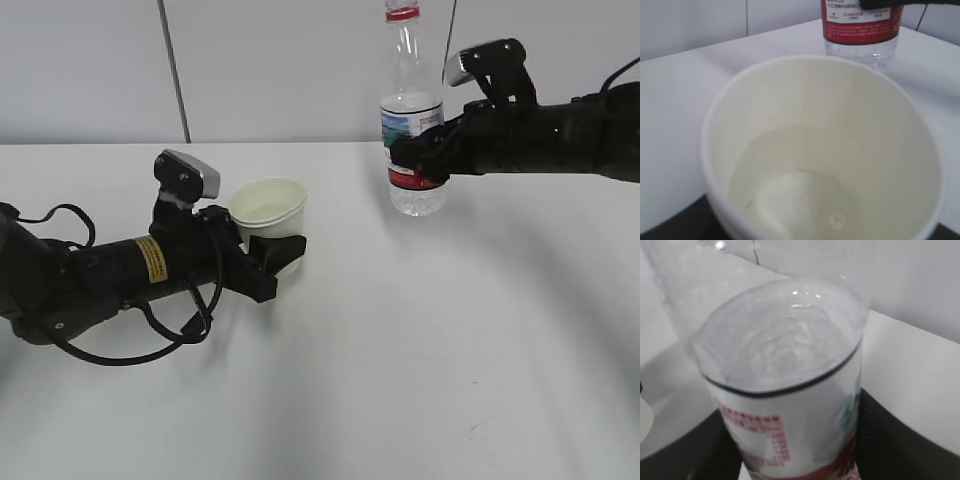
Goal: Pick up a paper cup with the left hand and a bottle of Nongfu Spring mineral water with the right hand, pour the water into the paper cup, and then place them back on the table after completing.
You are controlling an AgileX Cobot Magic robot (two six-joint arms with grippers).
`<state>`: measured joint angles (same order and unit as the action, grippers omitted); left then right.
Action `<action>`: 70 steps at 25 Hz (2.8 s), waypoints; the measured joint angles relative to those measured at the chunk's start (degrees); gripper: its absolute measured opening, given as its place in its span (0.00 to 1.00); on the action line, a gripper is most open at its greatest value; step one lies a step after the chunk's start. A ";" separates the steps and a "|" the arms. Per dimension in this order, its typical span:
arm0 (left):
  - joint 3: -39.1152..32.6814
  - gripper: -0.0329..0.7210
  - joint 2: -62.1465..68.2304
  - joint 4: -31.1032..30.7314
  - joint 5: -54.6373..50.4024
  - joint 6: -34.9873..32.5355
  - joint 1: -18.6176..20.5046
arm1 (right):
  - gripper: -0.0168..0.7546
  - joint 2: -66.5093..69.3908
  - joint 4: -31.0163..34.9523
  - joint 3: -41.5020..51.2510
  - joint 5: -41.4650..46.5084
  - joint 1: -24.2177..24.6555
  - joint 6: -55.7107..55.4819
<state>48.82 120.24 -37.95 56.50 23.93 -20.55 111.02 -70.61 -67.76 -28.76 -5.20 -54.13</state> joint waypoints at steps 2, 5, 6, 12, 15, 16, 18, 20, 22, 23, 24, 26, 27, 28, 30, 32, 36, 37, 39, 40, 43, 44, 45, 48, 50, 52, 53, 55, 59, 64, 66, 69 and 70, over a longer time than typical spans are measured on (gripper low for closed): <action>0.00 0.58 0.00 0.00 -0.25 0.00 0.75 | 0.59 0.96 0.85 0.13 -1.87 1.06 -0.23; 0.00 0.58 0.00 0.00 -0.45 0.00 2.05 | 0.59 1.85 1.53 0.50 -4.28 2.14 -0.13; 0.00 0.58 0.00 0.00 -0.45 0.00 2.54 | 0.59 2.36 1.69 0.50 -5.33 2.41 0.25; 0.00 0.58 0.00 0.00 -0.45 0.00 5.32 | 0.59 6.98 4.84 0.50 -10.33 2.77 4.85; 0.00 0.58 0.00 0.06 -0.45 0.00 6.85 | 0.59 9.02 7.68 0.50 -11.39 2.92 8.19; 0.00 0.58 0.00 0.06 -0.45 0.00 7.29 | 0.59 9.71 8.74 0.50 -11.67 3.02 9.04; 0.00 0.58 0.00 0.06 -0.45 0.00 8.28 | 0.59 10.68 10.47 0.50 -12.30 3.02 10.83; 0.00 0.58 0.00 0.06 -0.45 -0.06 9.11 | 0.59 11.57 11.84 0.50 -12.78 3.02 12.15; 0.00 0.58 0.00 0.06 -0.45 -0.61 9.97 | 0.59 11.91 13.02 0.50 -13.14 3.02 13.39; 0.00 0.58 0.00 0.35 -0.45 -1.13 10.25 | 0.59 12.15 13.63 0.50 -13.63 3.12 13.83; 0.00 0.58 0.00 0.96 -0.45 -1.79 10.47 | 0.59 12.40 14.35 0.50 -14.22 3.14 14.59; 0.00 0.58 0.00 2.64 -0.45 -3.56 10.68 | 0.59 12.76 15.19 0.50 -15.11 3.14 15.59; 0.00 0.58 0.00 3.61 -0.45 -4.55 10.79 | 0.59 13.05 15.31 0.50 -15.22 3.14 15.87; 0.00 0.58 0.00 4.27 -0.50 -5.34 10.91 | 0.59 13.26 15.31 0.50 -15.70 3.14 16.12; 0.00 0.58 0.00 6.19 -0.50 -6.95 11.04 | 0.59 14.11 15.54 0.50 -16.36 3.14 16.65; 0.00 0.58 0.00 8.26 -0.50 -8.51 11.07 | 0.59 14.84 15.72 0.50 -17.38 3.14 16.88; 0.00 0.58 0.00 12.17 -0.67 -10.02 11.07 | 0.59 15.05 15.70 0.50 -17.78 3.14 17.01; 0.00 0.58 0.00 12.91 -0.67 -10.19 11.07 | 0.59 15.05 15.70 0.50 -18.00 3.14 17.14; 0.00 0.58 0.00 14.04 -0.83 -10.52 11.07 | 0.59 15.05 15.70 0.50 -18.02 3.14 17.14; 0.00 0.58 0.00 14.54 -0.89 -10.56 11.07 | 0.59 15.05 15.70 0.50 -18.02 3.14 17.14; 0.00 0.58 0.00 15.50 -0.89 -10.74 11.07 | 0.59 15.05 15.70 0.50 -18.12 3.14 17.25; 0.00 0.58 0.00 15.89 -0.89 -10.84 11.07 | 0.59 15.05 15.70 0.50 -18.12 3.14 17.25; 0.00 0.58 0.00 16.47 -0.89 -11.16 11.07 | 0.59 15.05 15.70 0.50 -18.12 3.14 17.25; 0.00 0.58 0.00 17.96 -0.89 -11.93 11.10 | 0.59 15.05 15.70 0.50 -18.12 3.14 17.25; 0.00 0.58 0.00 18.31 -0.89 -12.07 11.10 | 0.59 15.05 15.70 0.50 -18.23 3.14 17.25; 0.00 0.58 0.00 18.65 -0.89 -12.07 11.14 | 0.59 15.05 15.70 0.50 -18.23 3.14 17.25; 0.00 0.58 0.08 18.79 -0.79 -12.07 11.14 | 0.59 15.05 15.70 0.50 -18.23 3.14 17.25; 0.00 0.58 0.69 19.60 -0.05 -12.07 11.14 | 0.59 15.05 15.70 0.50 -18.34 3.14 17.25; 0.54 0.58 2.78 20.21 0.71 -12.22 11.14 | 0.59 15.05 15.70 0.50 -18.42 3.14 17.25; 2.08 0.58 5.17 20.28 1.73 -12.22 11.14 | 0.59 15.05 15.70 0.50 -18.87 3.14 17.48; 2.50 0.58 5.85 20.28 1.80 -12.22 11.14 | 0.59 15.10 15.70 0.50 -19.26 3.14 17.58; 3.35 0.58 6.87 20.35 1.65 -12.22 11.14 | 0.59 15.19 15.70 0.50 -19.67 3.14 17.58; 3.64 0.58 7.20 20.40 1.60 -12.22 11.14 | 0.59 15.19 15.70 0.50 -19.67 3.14 17.58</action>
<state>52.46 127.44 -17.55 58.10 11.71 -9.40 126.21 -54.91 -67.26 -48.43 -2.06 -36.55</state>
